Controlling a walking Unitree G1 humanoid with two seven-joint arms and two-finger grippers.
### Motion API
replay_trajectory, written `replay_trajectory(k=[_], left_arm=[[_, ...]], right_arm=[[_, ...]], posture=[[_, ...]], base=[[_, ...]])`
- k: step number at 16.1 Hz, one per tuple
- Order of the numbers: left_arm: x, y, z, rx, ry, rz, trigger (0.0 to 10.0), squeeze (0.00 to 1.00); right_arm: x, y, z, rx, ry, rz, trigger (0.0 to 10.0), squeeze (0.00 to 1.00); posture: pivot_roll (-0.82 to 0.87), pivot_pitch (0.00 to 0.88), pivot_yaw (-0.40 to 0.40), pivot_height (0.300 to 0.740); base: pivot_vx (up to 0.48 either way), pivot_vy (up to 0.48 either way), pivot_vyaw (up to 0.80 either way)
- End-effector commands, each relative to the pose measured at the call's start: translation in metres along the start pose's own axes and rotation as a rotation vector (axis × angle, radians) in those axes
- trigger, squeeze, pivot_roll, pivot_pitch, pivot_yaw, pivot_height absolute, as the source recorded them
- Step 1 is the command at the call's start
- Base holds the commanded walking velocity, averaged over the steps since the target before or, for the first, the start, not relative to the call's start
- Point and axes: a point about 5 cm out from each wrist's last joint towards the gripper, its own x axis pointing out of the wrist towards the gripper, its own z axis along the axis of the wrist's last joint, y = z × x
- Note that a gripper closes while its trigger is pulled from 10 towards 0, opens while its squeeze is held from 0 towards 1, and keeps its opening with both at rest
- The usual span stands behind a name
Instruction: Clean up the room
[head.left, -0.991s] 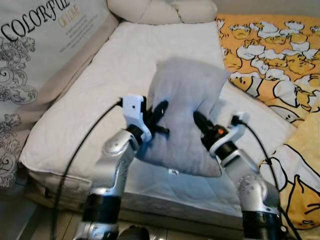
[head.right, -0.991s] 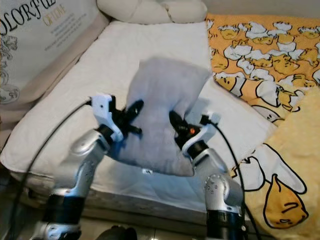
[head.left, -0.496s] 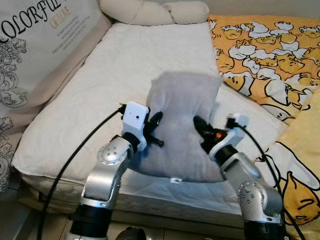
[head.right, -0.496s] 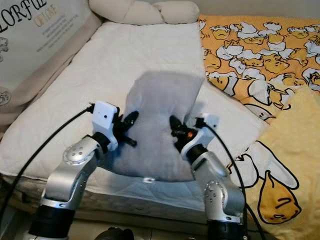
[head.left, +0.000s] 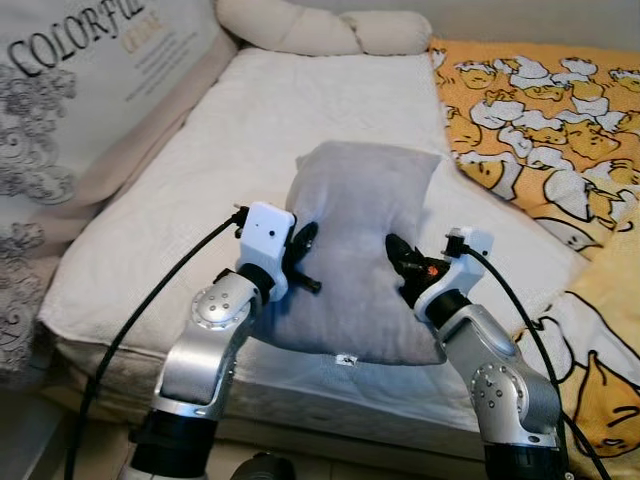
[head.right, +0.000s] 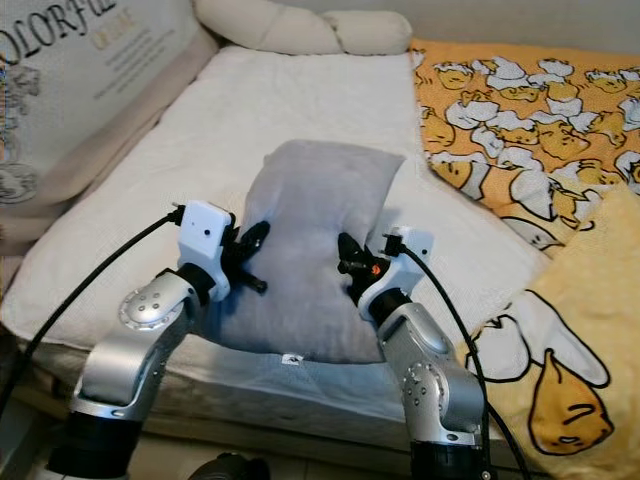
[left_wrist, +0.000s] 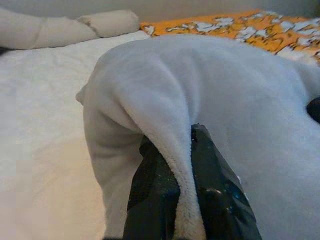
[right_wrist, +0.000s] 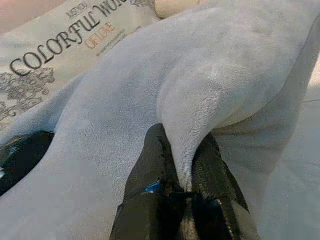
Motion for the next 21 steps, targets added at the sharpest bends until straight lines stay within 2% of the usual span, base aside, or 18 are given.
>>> replay_trajectory(k=[1, 6, 21], left_arm=[[0.0007, 0.0017, 0.0086, 0.027, -0.027, 0.011, 10.0, 0.00], [0.0050, -0.0007, 0.0104, 0.024, -0.021, -0.021, 10.0, 0.00], [0.0082, -0.0007, 0.0078, 0.022, -0.010, -0.025, 10.0, 0.00]], right_arm=[[-0.0030, 0.0039, 0.0063, 0.004, -0.048, 0.003, 10.0, 0.00], [-0.0027, 0.0049, 0.0095, 0.018, -0.065, -0.003, 10.0, 0.00], [-0.0027, 0.0020, 0.0079, 0.019, -0.064, -0.020, 10.0, 0.00]], posture=[[-0.06, 0.000, 0.044, 0.740], [-0.07, 0.000, 0.065, 0.740], [-0.06, 0.000, 0.051, 0.740]], base=[[0.000, 0.270, 0.00], [0.000, 0.315, 0.00], [0.000, 0.332, 0.00]])
